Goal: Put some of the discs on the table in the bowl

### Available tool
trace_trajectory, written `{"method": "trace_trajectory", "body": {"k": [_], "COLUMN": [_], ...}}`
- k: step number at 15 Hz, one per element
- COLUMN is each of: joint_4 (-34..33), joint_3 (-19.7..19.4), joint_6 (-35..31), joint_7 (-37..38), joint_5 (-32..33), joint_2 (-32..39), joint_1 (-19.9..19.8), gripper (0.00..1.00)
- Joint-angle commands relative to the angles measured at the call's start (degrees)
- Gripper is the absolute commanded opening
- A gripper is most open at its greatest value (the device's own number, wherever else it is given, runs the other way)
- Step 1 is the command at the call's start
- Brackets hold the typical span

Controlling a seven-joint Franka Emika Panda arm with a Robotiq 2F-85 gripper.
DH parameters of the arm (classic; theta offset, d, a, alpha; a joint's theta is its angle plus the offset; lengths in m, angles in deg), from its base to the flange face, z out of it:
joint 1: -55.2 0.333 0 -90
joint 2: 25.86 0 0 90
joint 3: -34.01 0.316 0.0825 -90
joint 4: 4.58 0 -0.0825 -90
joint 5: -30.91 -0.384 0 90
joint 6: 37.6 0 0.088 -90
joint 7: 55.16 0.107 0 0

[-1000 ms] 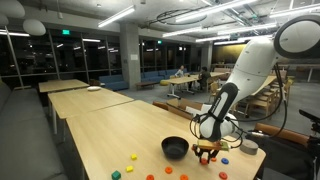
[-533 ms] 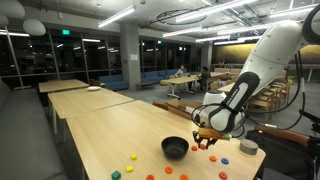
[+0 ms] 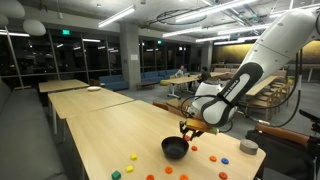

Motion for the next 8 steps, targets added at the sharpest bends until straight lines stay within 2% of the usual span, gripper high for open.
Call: {"method": "trace_trajectory", "body": {"k": [1, 3, 4, 7, 8], "joint_4": [-5.0, -7.4, -8.6, -11.6, -12.5], "joint_3": [1.5, 2.2, 4.7, 6.7, 7.5], "joint_6": [-1.4, -0.7, -0.7, 0.3, 1.3], "joint_7": [-1.6, -2.9, -3.4, -6.3, -7.6], "joint_5": [-2.4, -3.5, -4.1, -8.0, -9.9], "joint_2": [3.4, 5.3, 6.5, 9.9, 10.7], "joint_1": [-0.2, -1.0, -3.8, -6.6, -7.9], "gripper": [0.20, 0.20, 0.20, 0.19, 0.68]}}
